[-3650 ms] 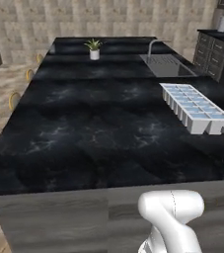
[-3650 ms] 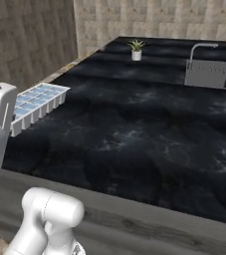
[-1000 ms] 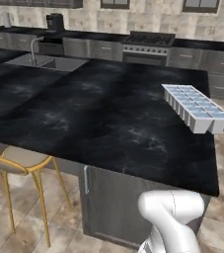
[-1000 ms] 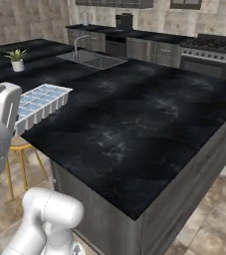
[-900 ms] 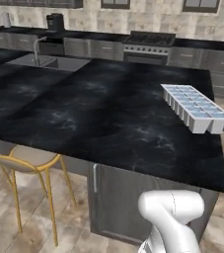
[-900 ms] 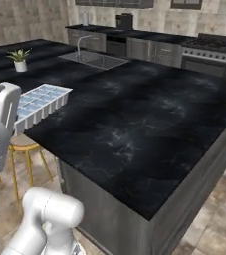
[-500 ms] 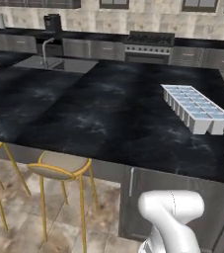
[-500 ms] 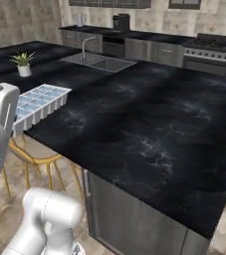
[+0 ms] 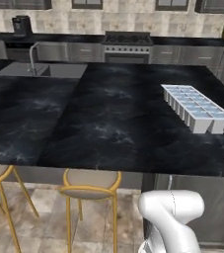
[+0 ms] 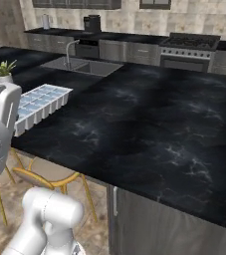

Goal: Open the freezer door, pick up the ice cube tray from the freezer, and place it on the dining counter.

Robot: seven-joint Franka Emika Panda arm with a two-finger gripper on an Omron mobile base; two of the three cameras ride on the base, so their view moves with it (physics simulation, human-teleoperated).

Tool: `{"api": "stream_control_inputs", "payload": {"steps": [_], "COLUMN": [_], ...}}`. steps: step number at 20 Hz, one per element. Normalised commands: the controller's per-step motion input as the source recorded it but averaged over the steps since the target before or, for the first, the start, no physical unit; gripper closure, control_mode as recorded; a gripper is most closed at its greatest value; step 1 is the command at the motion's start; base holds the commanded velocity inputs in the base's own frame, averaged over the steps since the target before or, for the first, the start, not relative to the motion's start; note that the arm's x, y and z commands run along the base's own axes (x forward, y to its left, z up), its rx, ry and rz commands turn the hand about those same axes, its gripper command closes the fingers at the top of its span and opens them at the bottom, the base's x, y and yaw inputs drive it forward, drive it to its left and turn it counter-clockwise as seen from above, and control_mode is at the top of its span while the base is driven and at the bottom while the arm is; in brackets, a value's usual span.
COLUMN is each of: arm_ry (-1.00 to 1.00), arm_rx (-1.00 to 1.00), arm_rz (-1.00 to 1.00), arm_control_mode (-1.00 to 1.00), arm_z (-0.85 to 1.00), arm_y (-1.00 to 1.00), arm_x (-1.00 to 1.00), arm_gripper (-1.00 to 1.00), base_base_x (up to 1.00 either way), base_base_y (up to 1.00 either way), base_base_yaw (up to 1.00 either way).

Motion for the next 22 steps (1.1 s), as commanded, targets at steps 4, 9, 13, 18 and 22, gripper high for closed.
{"api": "stream_control_inputs", "payload": {"steps": [4, 9, 13, 18, 22], "arm_ry": [0.0, 0.0, 0.0, 0.0, 0.04], "arm_rx": [0.0, 0.0, 0.0, 0.0, 0.0], "arm_rz": [0.0, 0.0, 0.0, 0.07, 0.22], "arm_control_mode": [1.0, 1.0, 1.0, -1.0, -1.0], "arm_z": [0.0, 0.0, 0.0, -0.54, -0.88], "arm_y": [0.0, 0.0, 0.0, 0.0, 0.0], "arm_x": [0.0, 0.0, 0.0, 0.86, 1.0], "arm_gripper": [1.0, 1.0, 1.0, 1.0, 1.0], "base_base_x": [0.57, 0.7, 0.75, 0.0, 0.0], "base_base_y": [0.23, -0.04, -0.05, 0.0, 0.0], "base_base_yaw": [-0.37, -0.16, -0.01, 0.0, 0.0]}}
